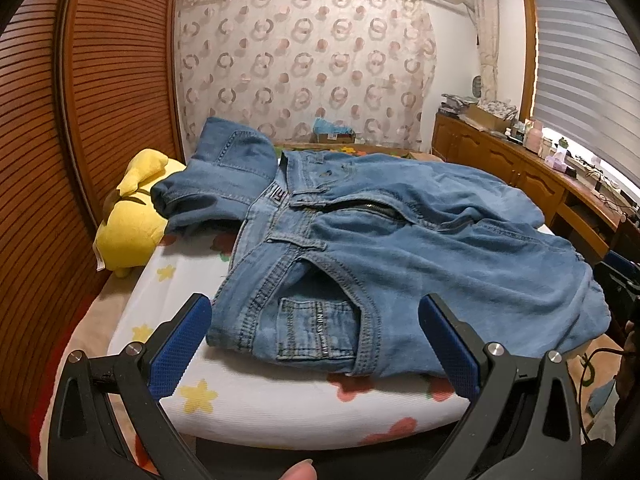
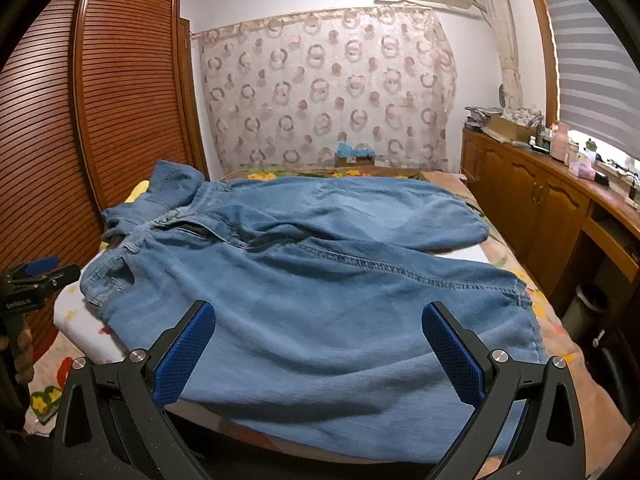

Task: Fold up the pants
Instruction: 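Lower the left tool to the jeans waistband and close on it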

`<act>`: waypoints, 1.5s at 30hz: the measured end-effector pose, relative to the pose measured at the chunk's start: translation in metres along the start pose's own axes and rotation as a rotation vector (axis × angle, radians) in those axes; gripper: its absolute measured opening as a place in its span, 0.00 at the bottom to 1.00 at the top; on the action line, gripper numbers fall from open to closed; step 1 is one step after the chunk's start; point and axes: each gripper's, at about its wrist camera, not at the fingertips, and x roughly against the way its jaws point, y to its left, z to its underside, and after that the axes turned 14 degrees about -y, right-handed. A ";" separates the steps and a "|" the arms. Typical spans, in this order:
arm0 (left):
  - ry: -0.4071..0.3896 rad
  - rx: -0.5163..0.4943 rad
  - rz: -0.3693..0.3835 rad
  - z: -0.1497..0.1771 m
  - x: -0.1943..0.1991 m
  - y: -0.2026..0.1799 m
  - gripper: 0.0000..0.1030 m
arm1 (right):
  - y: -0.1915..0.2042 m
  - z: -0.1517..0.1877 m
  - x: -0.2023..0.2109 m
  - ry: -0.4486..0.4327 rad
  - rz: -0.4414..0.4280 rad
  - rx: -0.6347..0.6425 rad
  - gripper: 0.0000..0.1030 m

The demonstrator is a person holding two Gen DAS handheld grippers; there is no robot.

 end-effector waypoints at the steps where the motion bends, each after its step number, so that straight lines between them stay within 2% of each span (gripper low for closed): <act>1: 0.005 0.005 -0.002 0.002 -0.002 0.004 1.00 | 0.000 0.000 0.000 0.003 0.003 0.000 1.00; 9: 0.026 0.045 -0.010 0.009 -0.014 0.037 0.99 | -0.001 -0.003 0.001 0.035 0.047 0.007 1.00; 12: 0.036 0.063 -0.014 0.012 -0.020 0.050 0.89 | -0.002 -0.005 0.002 0.047 0.065 0.003 1.00; 14: 0.052 0.080 -0.015 0.015 -0.026 0.058 0.76 | -0.003 -0.006 0.004 0.054 0.076 0.003 1.00; 22: 0.106 0.079 -0.039 0.032 -0.042 0.071 0.61 | -0.005 -0.009 0.005 0.085 0.138 -0.004 1.00; 30: 0.160 0.073 -0.026 0.043 -0.051 0.068 0.57 | -0.004 -0.015 0.012 0.136 0.206 -0.021 1.00; 34: 0.160 0.059 -0.025 0.043 -0.052 0.067 0.56 | 0.002 -0.020 0.011 0.146 0.221 -0.038 0.99; 36: 0.154 0.058 -0.007 0.043 -0.051 0.066 0.47 | 0.005 -0.021 0.011 0.148 0.223 -0.043 0.99; 37: 0.151 0.057 0.009 0.043 -0.050 0.065 0.38 | 0.006 -0.021 0.011 0.149 0.223 -0.044 0.99; 40: 0.141 0.044 0.032 0.043 -0.047 0.060 0.27 | 0.009 -0.023 0.013 0.152 0.221 -0.047 0.99; 45: 0.113 0.038 0.040 0.033 -0.041 0.057 0.23 | -0.002 -0.016 0.020 0.155 0.227 -0.062 0.99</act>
